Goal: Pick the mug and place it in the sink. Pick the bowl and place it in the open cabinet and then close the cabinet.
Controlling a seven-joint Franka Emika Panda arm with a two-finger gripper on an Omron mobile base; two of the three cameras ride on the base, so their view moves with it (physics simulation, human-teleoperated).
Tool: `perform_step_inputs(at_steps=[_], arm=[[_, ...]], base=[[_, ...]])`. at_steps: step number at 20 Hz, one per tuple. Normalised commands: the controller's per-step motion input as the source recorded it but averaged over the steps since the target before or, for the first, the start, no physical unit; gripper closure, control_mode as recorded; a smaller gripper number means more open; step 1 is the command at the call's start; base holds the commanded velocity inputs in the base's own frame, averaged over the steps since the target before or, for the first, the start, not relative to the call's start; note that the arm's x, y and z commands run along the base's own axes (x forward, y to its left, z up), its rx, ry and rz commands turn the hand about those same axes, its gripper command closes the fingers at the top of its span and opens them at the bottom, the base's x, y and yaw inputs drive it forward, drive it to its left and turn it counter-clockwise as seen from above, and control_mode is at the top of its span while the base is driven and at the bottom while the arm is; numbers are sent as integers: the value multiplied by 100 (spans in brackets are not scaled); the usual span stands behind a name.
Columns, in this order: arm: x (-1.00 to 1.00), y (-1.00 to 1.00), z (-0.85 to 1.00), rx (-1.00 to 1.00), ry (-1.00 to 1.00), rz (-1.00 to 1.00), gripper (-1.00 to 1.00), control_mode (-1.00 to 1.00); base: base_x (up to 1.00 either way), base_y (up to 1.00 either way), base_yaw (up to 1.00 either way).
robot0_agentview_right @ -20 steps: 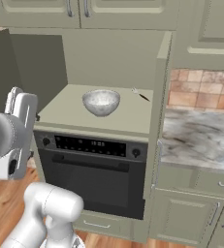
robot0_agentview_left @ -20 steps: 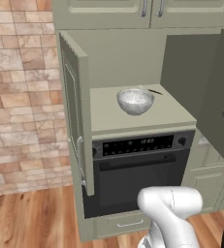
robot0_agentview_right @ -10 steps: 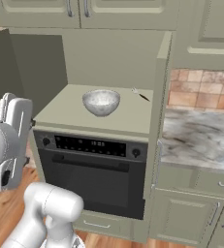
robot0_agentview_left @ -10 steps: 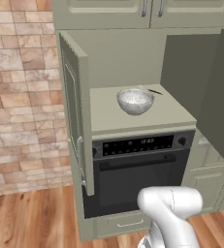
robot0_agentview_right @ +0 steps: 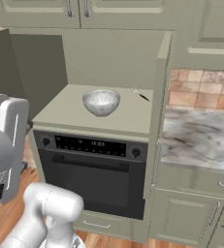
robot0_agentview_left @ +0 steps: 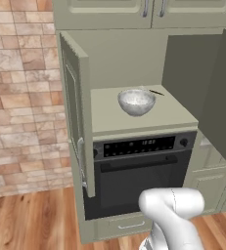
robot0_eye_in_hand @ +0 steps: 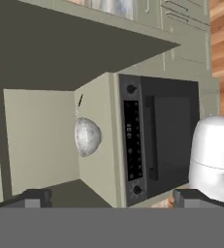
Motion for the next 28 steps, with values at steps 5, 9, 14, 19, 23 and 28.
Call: perform_step_inputs(at_steps=[5,9,14,19,23,28], arm=[[-1,-42,6,1,0,0,-100,-100],[4,-51,0,0,-6,0,-100,-100],[15,-39,0,0,-14,3,-100,-100],[40,-37,-4,0,-10,4,-100,-100],[54,-46,-13,0,0,0,-100,-100],[44,-47,-3,6,1,0,-100,-100]], base=[[0,0,0],[0,0,0],[0,0,0],[0,0,0],[0,0,0],[0,0,0]])
